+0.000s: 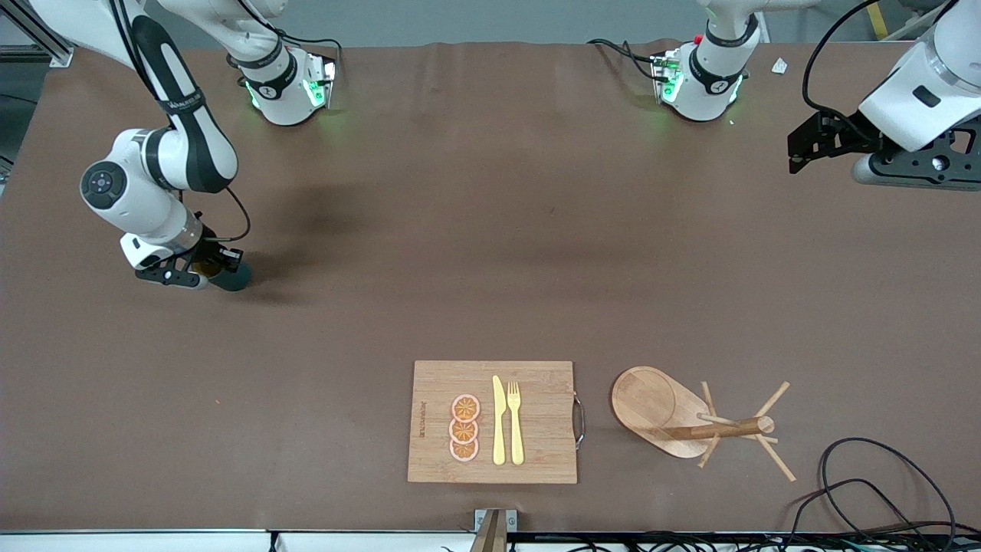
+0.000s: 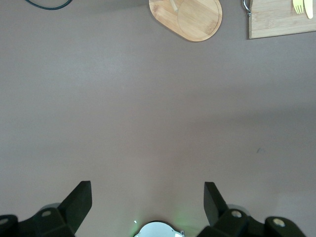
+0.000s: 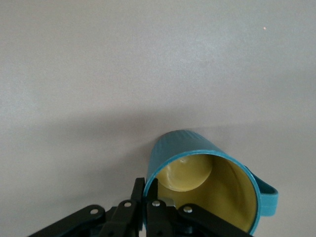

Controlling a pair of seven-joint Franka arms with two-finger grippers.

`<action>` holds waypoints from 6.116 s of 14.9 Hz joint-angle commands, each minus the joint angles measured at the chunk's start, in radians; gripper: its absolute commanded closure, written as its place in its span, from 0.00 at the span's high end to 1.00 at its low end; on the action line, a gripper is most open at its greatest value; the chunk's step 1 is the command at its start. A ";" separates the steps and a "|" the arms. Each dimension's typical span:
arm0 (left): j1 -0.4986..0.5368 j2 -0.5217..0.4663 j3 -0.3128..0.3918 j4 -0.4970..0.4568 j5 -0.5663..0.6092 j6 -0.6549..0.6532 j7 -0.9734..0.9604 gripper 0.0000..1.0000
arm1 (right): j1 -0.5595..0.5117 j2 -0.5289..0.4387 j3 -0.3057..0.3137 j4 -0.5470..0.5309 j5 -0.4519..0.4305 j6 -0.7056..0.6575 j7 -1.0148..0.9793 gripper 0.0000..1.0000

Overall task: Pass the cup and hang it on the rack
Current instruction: 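Lift the teal mug and carry it toward the table middle, then lower the mug onto the table with the right gripper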

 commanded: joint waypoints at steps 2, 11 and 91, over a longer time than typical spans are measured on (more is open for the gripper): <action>0.004 -0.006 -0.003 0.010 0.011 -0.016 0.017 1.00 | 0.040 -0.017 0.016 0.152 0.017 -0.226 0.106 0.00; 0.000 -0.003 -0.006 0.010 0.009 -0.010 -0.001 1.00 | 0.346 -0.069 0.022 0.274 0.076 -0.403 0.619 0.00; 0.019 0.065 -0.277 -0.329 0.067 0.447 -0.383 1.00 | 0.568 0.220 -0.034 0.966 -0.036 -0.791 0.533 1.00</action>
